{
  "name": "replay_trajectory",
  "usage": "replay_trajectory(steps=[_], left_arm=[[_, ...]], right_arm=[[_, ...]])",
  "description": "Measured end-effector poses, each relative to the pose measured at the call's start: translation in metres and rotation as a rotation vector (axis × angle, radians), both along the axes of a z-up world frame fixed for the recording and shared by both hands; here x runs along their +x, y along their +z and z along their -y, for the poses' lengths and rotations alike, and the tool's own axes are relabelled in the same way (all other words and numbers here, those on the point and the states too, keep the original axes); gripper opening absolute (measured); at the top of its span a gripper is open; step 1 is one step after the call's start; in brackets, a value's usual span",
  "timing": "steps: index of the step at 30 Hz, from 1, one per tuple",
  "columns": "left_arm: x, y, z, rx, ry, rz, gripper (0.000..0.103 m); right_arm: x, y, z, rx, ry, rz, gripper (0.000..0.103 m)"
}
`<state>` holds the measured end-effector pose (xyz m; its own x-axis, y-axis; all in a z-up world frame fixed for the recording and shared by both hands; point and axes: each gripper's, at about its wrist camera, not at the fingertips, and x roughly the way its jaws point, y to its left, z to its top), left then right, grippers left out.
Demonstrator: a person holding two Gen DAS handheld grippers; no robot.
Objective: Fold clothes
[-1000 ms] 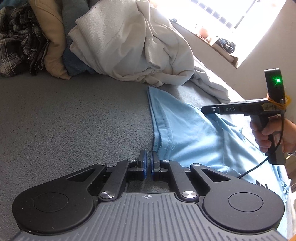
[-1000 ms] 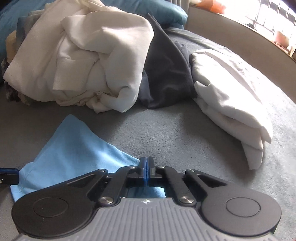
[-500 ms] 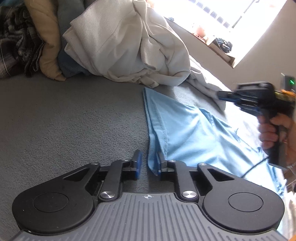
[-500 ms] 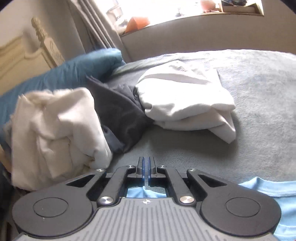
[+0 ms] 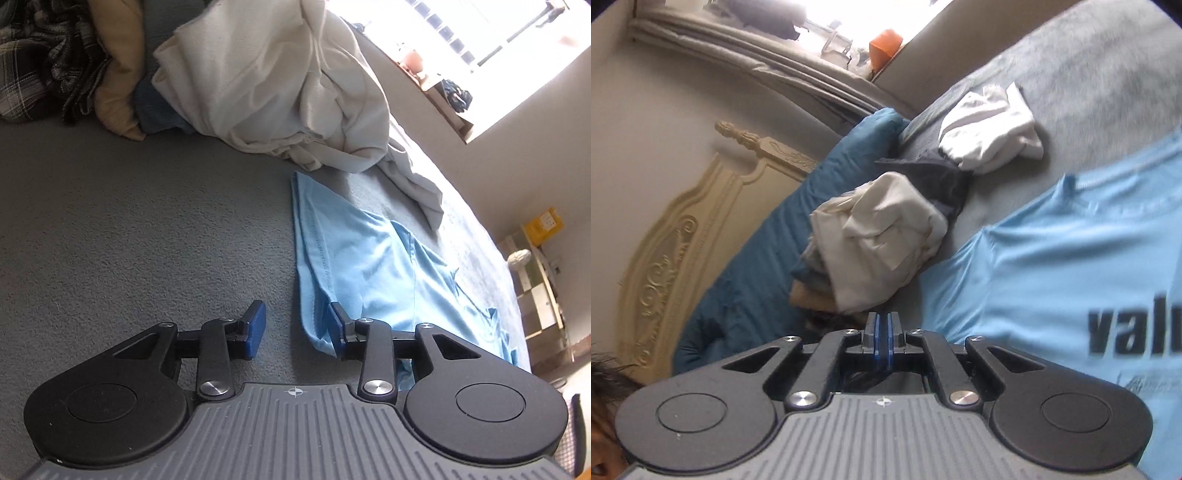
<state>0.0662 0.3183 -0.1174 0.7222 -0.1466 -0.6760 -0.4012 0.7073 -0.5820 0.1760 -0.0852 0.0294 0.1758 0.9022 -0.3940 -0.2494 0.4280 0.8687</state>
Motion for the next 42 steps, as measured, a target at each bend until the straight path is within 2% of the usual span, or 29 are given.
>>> replay_trajectory(steps=[2,6,9,13,18,20,24,27,29,32,36,38,40,42], left_arm=[[0.013,0.002,-0.003,0.009,-0.01,-0.021,0.037],[0.052,0.011,-0.006,0.088,-0.052,-0.072,0.038],[0.077,0.012,-0.009,0.136,-0.06,-0.104,0.039],[0.098,0.007,-0.009,0.19,-0.072,-0.119,0.038],[0.112,0.005,-0.004,0.273,-0.121,-0.085,0.037],[0.115,0.003,-0.003,0.296,-0.133,-0.073,0.033],[0.118,0.0,-0.002,0.367,-0.166,-0.036,0.025],[0.12,-0.001,-0.002,0.408,-0.168,-0.013,0.012],[0.122,-0.002,-0.004,0.422,-0.161,-0.007,0.01],[0.122,-0.002,-0.006,0.423,-0.154,0.004,0.01],[0.112,0.004,-0.009,0.429,-0.149,0.014,0.016],[0.1,0.012,-0.009,0.454,-0.138,0.027,0.027],[0.082,0.024,-0.005,0.497,-0.136,0.069,0.03],[0.066,0.034,0.005,0.524,-0.178,0.103,0.032]], right_arm=[[-0.019,-0.017,-0.004,0.037,0.022,-0.059,0.004],[-0.036,-0.055,-0.051,-0.11,0.097,-0.032,0.005],[-0.04,-0.072,-0.102,-0.261,0.15,0.089,0.005],[-0.048,-0.083,-0.162,-0.394,0.187,0.31,0.005],[-0.054,-0.093,-0.215,-0.495,0.245,0.544,0.005],[-0.059,-0.1,-0.235,-0.548,0.294,0.63,0.005],[-0.064,-0.125,-0.266,-0.644,0.376,0.705,0.005],[-0.068,-0.135,-0.279,-0.639,0.405,0.739,0.003],[-0.072,-0.139,-0.288,-0.631,0.419,0.758,0.003],[-0.076,-0.141,-0.293,-0.619,0.401,0.751,0.003],[-0.084,-0.123,-0.253,-0.442,0.39,0.533,0.005],[-0.094,-0.115,-0.222,-0.374,0.411,0.441,0.005],[-0.104,-0.11,-0.185,-0.354,0.419,0.345,0.005],[-0.11,-0.109,-0.152,-0.351,0.395,0.267,0.005]])
